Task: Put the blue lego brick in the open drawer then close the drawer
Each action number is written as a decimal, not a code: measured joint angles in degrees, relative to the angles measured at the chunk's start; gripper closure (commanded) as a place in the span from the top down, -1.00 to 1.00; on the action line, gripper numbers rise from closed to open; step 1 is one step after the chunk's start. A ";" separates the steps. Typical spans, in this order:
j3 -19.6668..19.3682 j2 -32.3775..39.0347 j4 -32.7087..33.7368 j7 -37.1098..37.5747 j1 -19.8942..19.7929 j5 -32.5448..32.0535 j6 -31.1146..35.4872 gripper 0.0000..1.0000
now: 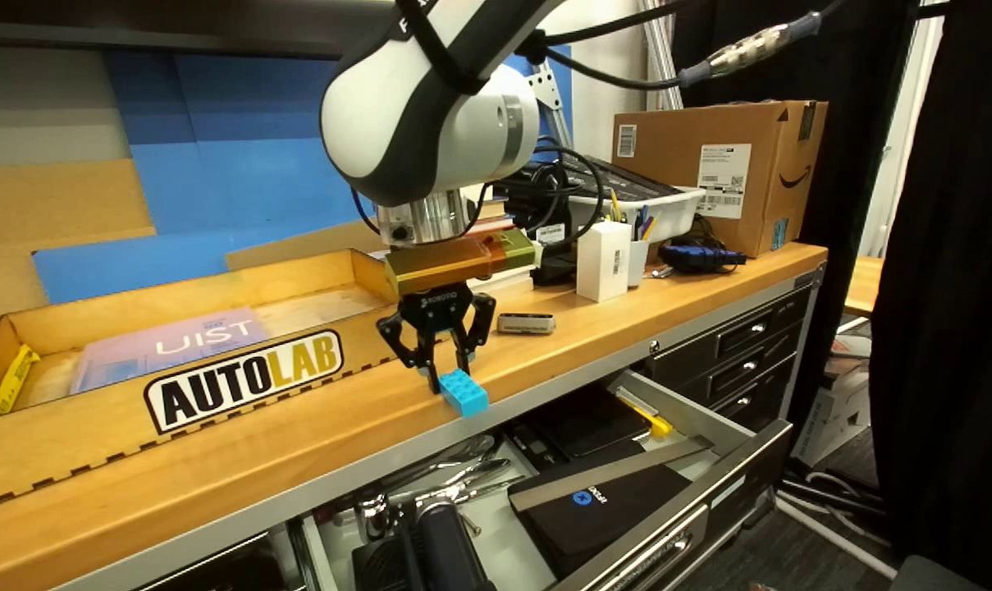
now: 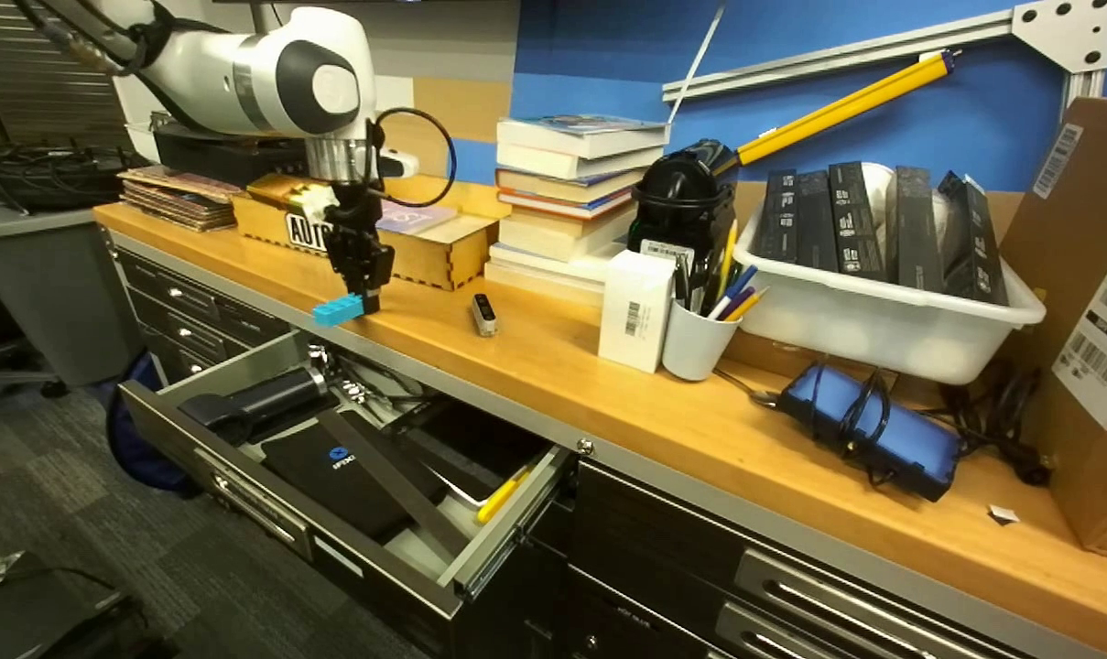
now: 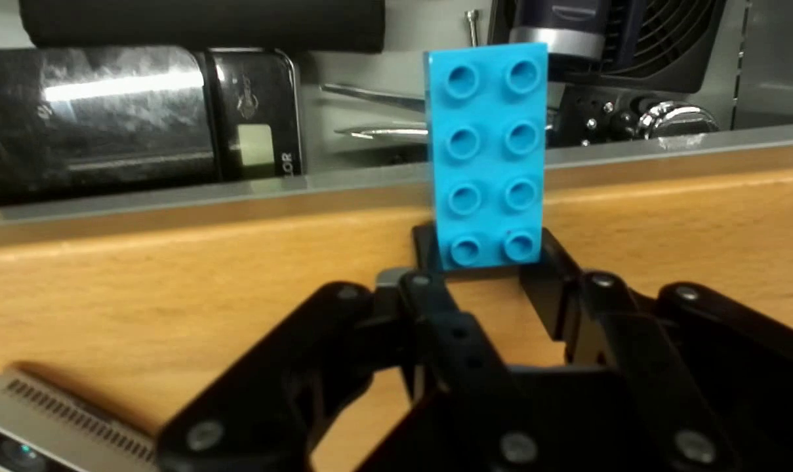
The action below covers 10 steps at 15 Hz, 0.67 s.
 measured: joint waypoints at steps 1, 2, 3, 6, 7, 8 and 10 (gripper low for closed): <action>-0.01 -1.54 -2.17 1.85 -0.03 0.00 0.53 -0.66; -0.03 -2.97 -4.22 4.08 -0.07 0.00 1.17 -0.66; -0.20 -4.25 -6.15 6.81 -0.15 -0.02 1.62 -0.66; -1.04 -6.53 -13.52 10.92 -1.93 0.70 2.65 -0.65; -1.40 -6.76 -15.63 11.26 -2.97 1.19 3.38 -0.65; -1.87 -6.89 -17.52 11.48 -4.06 1.76 4.36 -0.65; -2.86 -6.93 -20.54 11.53 -6.12 3.15 6.78 0.23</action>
